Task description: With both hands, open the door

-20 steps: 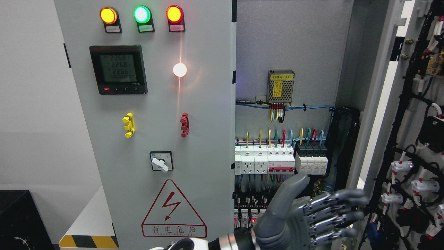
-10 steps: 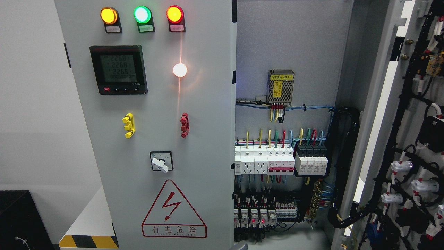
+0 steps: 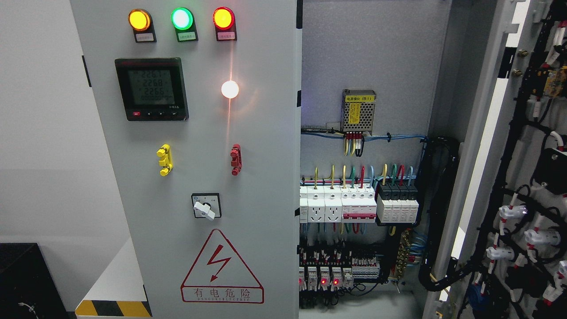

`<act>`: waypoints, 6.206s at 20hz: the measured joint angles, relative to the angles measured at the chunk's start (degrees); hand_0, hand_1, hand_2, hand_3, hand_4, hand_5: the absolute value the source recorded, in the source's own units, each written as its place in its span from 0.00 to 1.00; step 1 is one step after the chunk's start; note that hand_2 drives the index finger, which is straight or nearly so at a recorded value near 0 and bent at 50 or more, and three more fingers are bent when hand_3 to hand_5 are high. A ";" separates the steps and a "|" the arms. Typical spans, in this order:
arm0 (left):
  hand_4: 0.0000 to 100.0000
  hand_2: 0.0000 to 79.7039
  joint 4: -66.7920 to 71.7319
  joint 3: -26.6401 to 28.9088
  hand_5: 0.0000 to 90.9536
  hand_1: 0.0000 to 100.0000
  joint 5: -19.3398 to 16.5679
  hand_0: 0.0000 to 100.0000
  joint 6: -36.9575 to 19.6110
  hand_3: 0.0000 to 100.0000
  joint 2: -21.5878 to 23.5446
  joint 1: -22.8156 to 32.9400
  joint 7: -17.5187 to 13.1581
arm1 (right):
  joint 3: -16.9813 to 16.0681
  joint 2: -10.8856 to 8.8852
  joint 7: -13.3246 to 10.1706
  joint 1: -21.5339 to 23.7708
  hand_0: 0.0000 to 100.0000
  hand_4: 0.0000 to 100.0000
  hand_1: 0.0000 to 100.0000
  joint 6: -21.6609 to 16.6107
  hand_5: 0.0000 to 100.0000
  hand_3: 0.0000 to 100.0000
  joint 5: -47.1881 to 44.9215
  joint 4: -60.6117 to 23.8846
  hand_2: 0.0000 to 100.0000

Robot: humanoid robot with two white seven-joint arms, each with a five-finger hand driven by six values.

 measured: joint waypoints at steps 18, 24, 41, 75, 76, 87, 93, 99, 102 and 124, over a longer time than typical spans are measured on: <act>0.00 0.00 48.85 2.90 0.00 0.00 -3.25 0.00 -8.76 0.00 -12.30 7.45 -0.52 | 0.00 0.00 0.00 0.00 0.19 0.00 0.00 0.06 0.00 0.00 -0.02 -0.01 0.00; 0.00 0.00 59.76 3.44 0.00 0.00 -6.06 0.00 -8.88 0.00 -15.77 7.94 -0.54 | 0.00 0.00 0.01 0.00 0.19 0.00 0.00 0.06 0.00 0.00 -0.01 -0.01 0.00; 0.00 0.00 83.20 22.76 0.00 0.00 -41.25 0.00 -8.73 0.00 -25.99 8.23 0.64 | -0.01 0.00 0.00 0.00 0.19 0.00 0.00 0.02 0.00 0.00 -0.03 -0.02 0.00; 0.00 0.00 94.57 35.03 0.00 0.00 -45.81 0.00 -10.94 0.00 -32.37 7.89 11.34 | 0.27 -3.73 -0.21 19.91 0.19 0.00 0.00 -0.92 0.00 0.00 -0.32 -60.33 0.00; 0.00 0.00 94.60 35.07 0.00 0.00 -45.81 0.00 -10.95 0.00 -32.55 7.85 11.28 | 0.35 -4.00 -0.23 20.42 0.19 0.00 0.00 -0.98 0.00 0.00 -0.32 -62.73 0.00; 0.00 0.00 94.83 35.41 0.00 0.00 -45.74 0.00 -11.01 0.00 -34.14 5.92 11.22 | 2.15 -6.06 -0.27 22.97 0.19 0.00 0.00 -12.52 0.00 0.00 -0.33 -84.48 0.00; 0.00 0.00 94.84 35.55 0.00 0.00 -45.68 0.00 -11.01 0.00 -34.59 5.71 11.21 | 3.33 -7.30 -0.38 22.06 0.19 0.00 0.00 -19.99 0.00 0.00 -0.33 -92.09 0.00; 0.00 0.00 94.45 35.65 0.00 0.00 -45.68 0.00 -11.02 0.00 -34.85 5.63 11.21 | 4.19 -7.14 -0.63 18.07 0.19 0.00 0.00 -21.02 0.00 0.00 -0.33 -97.68 0.00; 0.00 0.00 94.37 35.67 0.00 0.00 -45.68 0.00 -11.02 0.00 -34.93 5.63 11.21 | 4.38 -7.05 -0.70 15.18 0.19 0.00 0.00 -21.05 0.00 0.00 -0.33 -99.61 0.00; 0.00 0.00 93.73 35.77 0.00 0.00 -45.63 0.00 -11.03 0.00 -35.20 5.62 11.21 | 5.76 -6.81 -0.88 -5.06 0.19 0.00 0.00 -1.16 0.00 0.00 -2.19 -103.72 0.00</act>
